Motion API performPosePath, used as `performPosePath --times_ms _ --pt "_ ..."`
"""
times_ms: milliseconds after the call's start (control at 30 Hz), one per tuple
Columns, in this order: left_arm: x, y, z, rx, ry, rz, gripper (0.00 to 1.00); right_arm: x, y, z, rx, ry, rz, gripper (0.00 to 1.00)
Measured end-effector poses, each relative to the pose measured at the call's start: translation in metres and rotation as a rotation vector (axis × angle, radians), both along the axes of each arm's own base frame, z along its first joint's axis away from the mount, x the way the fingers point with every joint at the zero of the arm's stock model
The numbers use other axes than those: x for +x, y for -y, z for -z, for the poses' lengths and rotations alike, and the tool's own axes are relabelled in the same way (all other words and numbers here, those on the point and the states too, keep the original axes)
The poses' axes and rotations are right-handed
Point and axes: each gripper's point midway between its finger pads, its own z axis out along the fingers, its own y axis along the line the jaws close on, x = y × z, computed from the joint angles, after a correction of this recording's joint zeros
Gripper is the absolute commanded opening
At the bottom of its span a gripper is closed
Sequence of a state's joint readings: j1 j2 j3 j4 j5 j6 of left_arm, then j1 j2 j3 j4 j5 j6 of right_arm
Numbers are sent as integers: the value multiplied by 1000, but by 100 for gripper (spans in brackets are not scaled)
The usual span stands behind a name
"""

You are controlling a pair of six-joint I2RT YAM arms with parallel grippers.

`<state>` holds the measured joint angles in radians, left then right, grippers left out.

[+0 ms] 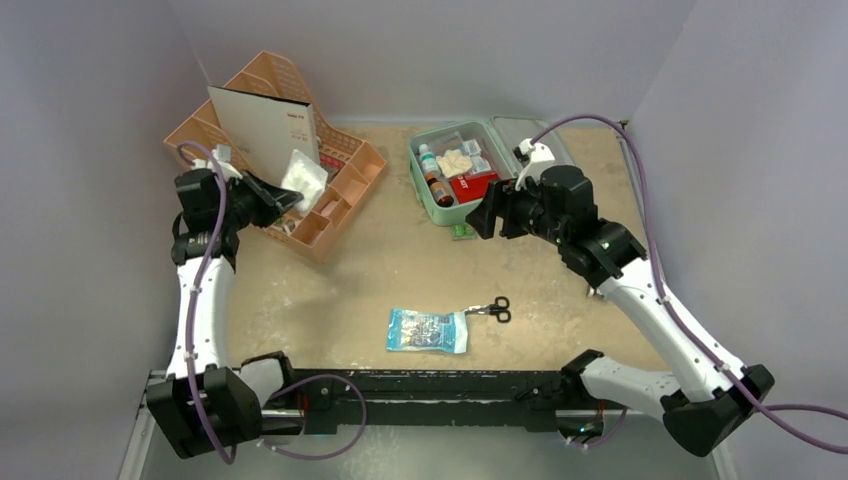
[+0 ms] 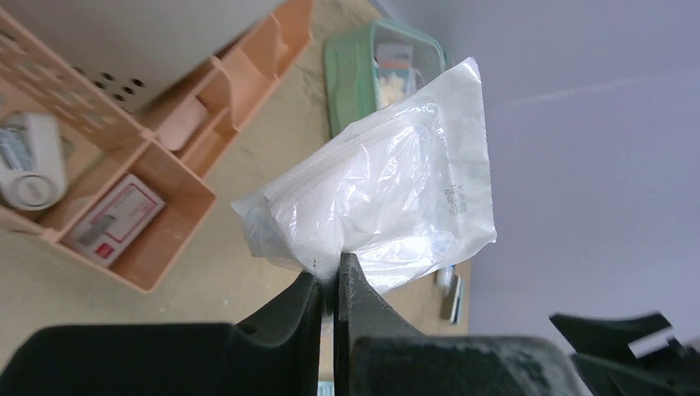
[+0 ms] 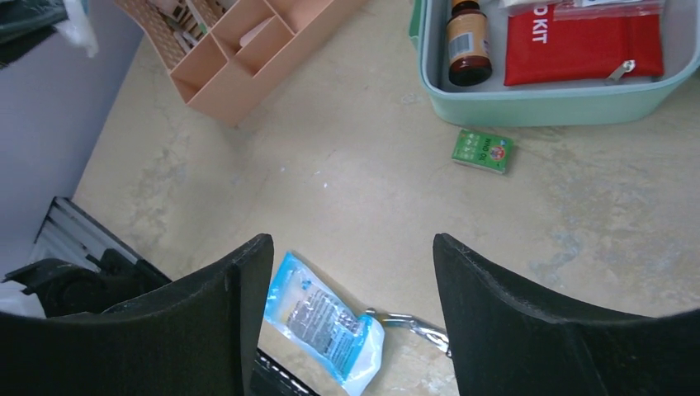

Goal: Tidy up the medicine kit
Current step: Place the medical item at the medicine box.

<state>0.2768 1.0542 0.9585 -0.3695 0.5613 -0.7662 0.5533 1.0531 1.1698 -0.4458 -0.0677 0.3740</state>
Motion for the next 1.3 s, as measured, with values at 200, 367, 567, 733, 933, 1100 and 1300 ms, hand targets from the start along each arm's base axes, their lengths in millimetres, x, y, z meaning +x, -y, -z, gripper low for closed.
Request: performPosePath --times_ms 200,367,567,733,933,1100,1300 --pt "-6 54 8 -41 30 281 0 8 -26 6 83 -38 -39 64" --pt "-22 102 9 11 66 515 0 10 -58 15 131 -83 -124 61" --pt "-41 138 11 113 109 715 0 10 -90 19 192 -143 -217 56" --pt "-51 153 11 188 142 831 0 11 -106 -2 249 -130 -272 58" --pt "-66 165 24 256 140 931 0 11 -118 -18 262 -127 -326 60" --pt "-82 176 32 313 142 1013 0 14 -127 -22 226 -149 -378 63" --pt "-89 182 37 357 157 1061 0 5 -132 3 161 -242 -436 62"
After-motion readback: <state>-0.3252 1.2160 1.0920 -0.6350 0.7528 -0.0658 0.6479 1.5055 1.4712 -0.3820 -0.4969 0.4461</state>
